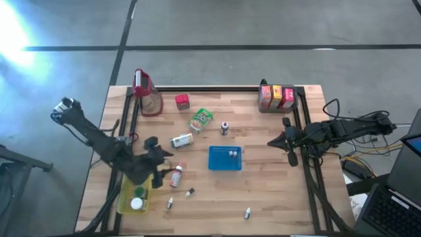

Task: Pick & Place Kitchen Items
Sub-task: Put the small black food coloring into the blue bin

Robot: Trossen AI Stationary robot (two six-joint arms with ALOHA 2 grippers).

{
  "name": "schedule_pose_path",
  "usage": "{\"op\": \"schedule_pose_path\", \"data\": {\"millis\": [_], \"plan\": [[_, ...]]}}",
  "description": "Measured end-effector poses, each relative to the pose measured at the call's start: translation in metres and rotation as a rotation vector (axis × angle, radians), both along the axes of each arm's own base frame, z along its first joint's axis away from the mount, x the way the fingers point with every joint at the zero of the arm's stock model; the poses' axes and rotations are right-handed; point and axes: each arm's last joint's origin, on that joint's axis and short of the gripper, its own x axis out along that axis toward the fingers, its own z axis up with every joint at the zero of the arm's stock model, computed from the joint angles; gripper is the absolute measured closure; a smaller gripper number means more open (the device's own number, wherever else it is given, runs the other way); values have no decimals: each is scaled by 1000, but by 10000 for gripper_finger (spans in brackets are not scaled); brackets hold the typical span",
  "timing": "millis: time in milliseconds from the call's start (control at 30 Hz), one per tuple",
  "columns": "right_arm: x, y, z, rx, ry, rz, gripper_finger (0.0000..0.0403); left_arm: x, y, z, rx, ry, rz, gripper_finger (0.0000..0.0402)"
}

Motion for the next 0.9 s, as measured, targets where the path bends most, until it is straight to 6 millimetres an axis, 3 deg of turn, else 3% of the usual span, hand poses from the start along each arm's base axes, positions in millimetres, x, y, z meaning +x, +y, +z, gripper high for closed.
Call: {"op": "schedule_pose_path", "data": {"millis": [267,667,900], "plan": [[0,0,0,0,0,0,394,32,50,5,3,7,100,131],[0,0,0,0,0,0,394,46,124,11,155,7,263,131],[0,0,0,0,0,0,394,46,143,12,229,48,233,136]]}}
